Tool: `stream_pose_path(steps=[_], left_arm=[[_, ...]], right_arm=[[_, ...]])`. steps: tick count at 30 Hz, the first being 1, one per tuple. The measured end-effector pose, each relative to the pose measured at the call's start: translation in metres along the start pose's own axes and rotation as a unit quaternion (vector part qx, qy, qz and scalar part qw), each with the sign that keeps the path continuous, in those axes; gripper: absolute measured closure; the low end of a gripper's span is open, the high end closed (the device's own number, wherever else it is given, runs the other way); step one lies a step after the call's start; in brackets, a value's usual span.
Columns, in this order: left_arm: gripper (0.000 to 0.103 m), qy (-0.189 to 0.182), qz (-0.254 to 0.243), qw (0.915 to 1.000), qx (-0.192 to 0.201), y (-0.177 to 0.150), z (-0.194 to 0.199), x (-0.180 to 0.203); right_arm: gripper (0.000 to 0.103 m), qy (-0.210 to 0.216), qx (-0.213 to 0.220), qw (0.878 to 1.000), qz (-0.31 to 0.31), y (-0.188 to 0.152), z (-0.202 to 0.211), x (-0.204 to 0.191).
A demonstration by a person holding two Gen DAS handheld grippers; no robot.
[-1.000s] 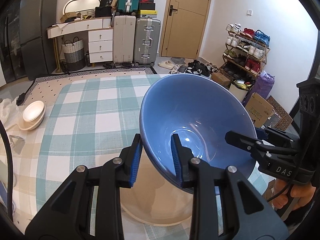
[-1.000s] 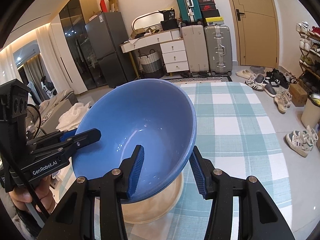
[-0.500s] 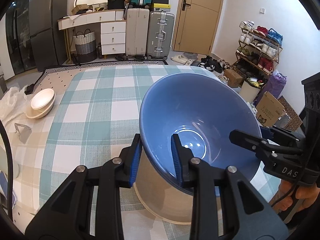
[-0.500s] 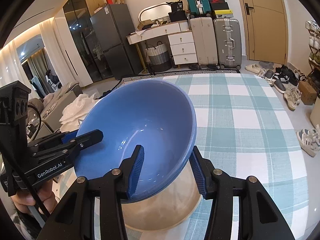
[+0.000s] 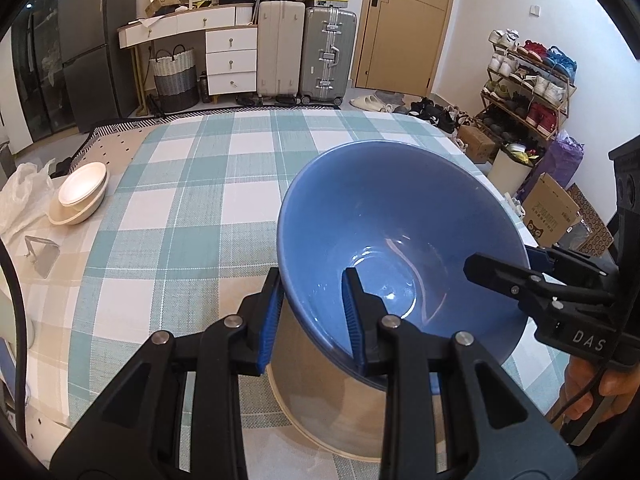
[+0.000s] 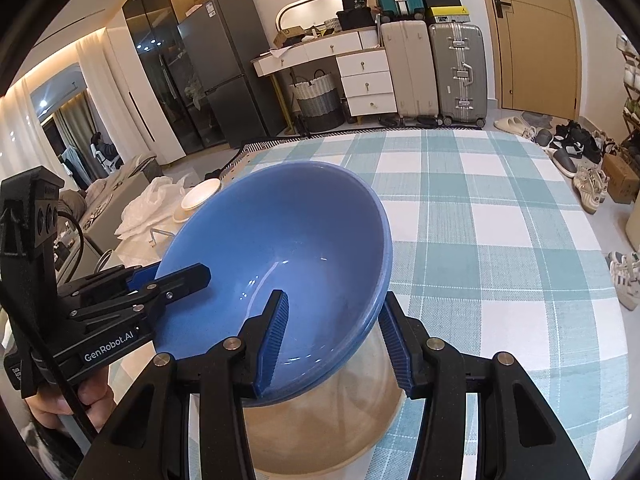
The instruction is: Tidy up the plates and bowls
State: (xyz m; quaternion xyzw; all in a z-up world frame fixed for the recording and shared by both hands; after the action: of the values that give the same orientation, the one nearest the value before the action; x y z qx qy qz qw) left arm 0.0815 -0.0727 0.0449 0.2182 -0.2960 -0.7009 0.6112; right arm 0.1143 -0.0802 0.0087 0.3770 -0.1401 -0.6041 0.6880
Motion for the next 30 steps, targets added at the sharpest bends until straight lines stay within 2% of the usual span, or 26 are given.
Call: stream_pose_path(steps=[14, 20, 22, 25, 28, 29, 30], left_arm=[[0.075, 0.01, -0.008, 0.9999, -0.003, 0.004, -0.023, 0.004], [0.071, 0.018, -0.02, 0.9996, -0.002, 0.002, -0.026, 0.008], [0.067, 0.014, -0.017, 0.9998, -0.003, 0.002, -0.028, 0.008], [0.058, 0.009, -0.015, 0.9998, -0.002, 0.001, -0.032, 0.008], [0.041, 0.016, -0.028, 0.9995, 0.005, -0.001, -0.03, 0.008], [0.029, 0.02, -0.031, 0.9993, 0.01, -0.001, -0.029, 0.008], [0.026, 0.023, -0.032, 0.999, 0.019, -0.001, -0.028, 0.007]], right_arm=[[0.054, 0.001, 0.004, 1.0, 0.003, -0.001, -0.008, 0.009], [0.051, 0.029, 0.003, 1.0, 0.003, -0.002, -0.007, 0.013], [0.05, 0.033, 0.002, 0.999, 0.003, -0.002, -0.007, 0.014], [0.037, 0.04, 0.001, 0.999, 0.003, -0.003, -0.006, 0.016], [0.024, 0.043, 0.004, 0.999, 0.011, -0.003, -0.005, 0.02], [0.018, 0.042, 0.006, 0.999, 0.013, -0.004, -0.004, 0.022], [0.016, 0.043, 0.01, 0.999, 0.013, -0.004, -0.002, 0.024]])
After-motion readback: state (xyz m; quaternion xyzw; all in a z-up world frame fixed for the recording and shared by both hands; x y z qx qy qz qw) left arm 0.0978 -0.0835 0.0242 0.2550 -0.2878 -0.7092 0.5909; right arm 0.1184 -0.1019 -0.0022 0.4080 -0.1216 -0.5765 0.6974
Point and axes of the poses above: each gripper's, at about its wrist camera, not at the fingertips, and z roughly against the way its jaws point, x to its right, y to its top, the point moved 3 cm from there along -z, roughly the way its jaws point, and after that the axes turned 4 degrees about -z, right-handed, at the moved point
